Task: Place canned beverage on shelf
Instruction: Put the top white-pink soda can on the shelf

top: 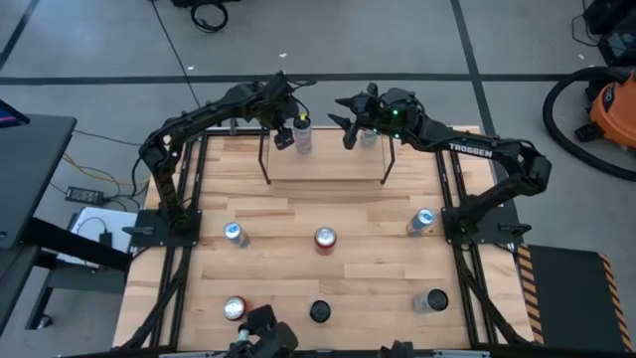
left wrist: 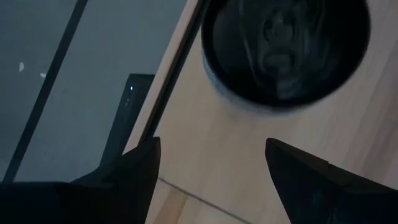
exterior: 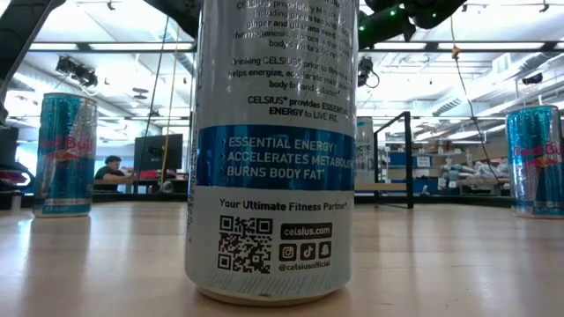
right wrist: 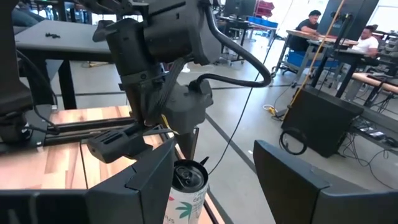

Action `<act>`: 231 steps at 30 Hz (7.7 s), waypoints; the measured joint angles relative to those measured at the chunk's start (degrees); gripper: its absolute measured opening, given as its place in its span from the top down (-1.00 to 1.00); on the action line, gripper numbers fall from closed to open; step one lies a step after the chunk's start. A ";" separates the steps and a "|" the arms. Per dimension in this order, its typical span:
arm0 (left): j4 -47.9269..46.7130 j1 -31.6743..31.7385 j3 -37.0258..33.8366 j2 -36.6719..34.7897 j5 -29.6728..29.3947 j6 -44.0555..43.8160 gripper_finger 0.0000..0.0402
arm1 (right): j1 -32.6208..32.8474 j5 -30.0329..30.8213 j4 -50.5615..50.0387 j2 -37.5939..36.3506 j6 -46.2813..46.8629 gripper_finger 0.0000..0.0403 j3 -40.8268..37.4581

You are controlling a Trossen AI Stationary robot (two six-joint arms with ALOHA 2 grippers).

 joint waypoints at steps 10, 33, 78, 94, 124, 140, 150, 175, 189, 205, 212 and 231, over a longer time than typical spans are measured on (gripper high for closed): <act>4.35 -1.95 -0.47 0.14 -0.09 -1.46 -0.45 | -0.04 0.13 -0.27 0.02 -0.02 -0.14 0.00; 8.11 0.97 -0.47 0.15 -6.57 -3.08 -0.45 | -0.22 0.13 -0.47 0.07 0.17 -0.14 0.00; 9.51 -0.66 -0.42 -2.95 -4.07 -1.51 -0.45 | -4.10 -3.13 -6.46 0.19 -0.61 -0.14 0.02; 5.37 0.24 -0.42 -14.89 -4.15 -1.51 -0.45 | -4.30 -8.10 -1.31 3.28 3.89 -0.23 0.09; -0.98 0.29 -0.38 -21.44 -4.20 -3.04 -0.45 | -4.34 -4.95 9.47 17.65 2.51 -0.28 0.09; -0.95 0.31 -0.40 -21.42 -4.22 -3.04 -0.45 | -4.00 -6.19 12.52 16.81 4.71 -0.28 -0.03; -0.94 0.31 -0.40 -21.40 -4.20 -3.01 -0.45 | -4.02 -6.56 10.10 16.83 4.47 -0.37 -0.04; -0.92 0.31 -0.40 -21.40 -4.20 -3.04 -0.45 | -3.76 -7.19 5.31 16.83 3.58 -0.75 -0.04; -0.92 0.30 -0.40 -21.40 -4.22 -3.07 -0.45 | -3.66 -4.29 3.57 16.85 2.22 -0.57 -0.04; -0.92 0.31 -0.40 -21.38 -4.20 -3.08 -0.45 | -5.54 -3.30 -2.39 12.97 3.52 -0.29 -0.04; -0.94 0.31 -0.40 -21.38 -4.22 -3.06 -0.45 | -7.83 -3.35 -5.36 11.35 6.29 -0.28 -0.04; -0.98 0.31 -0.40 -21.38 -4.22 -2.90 -0.45 | -8.15 -3.60 -6.04 11.17 5.53 -0.27 -0.04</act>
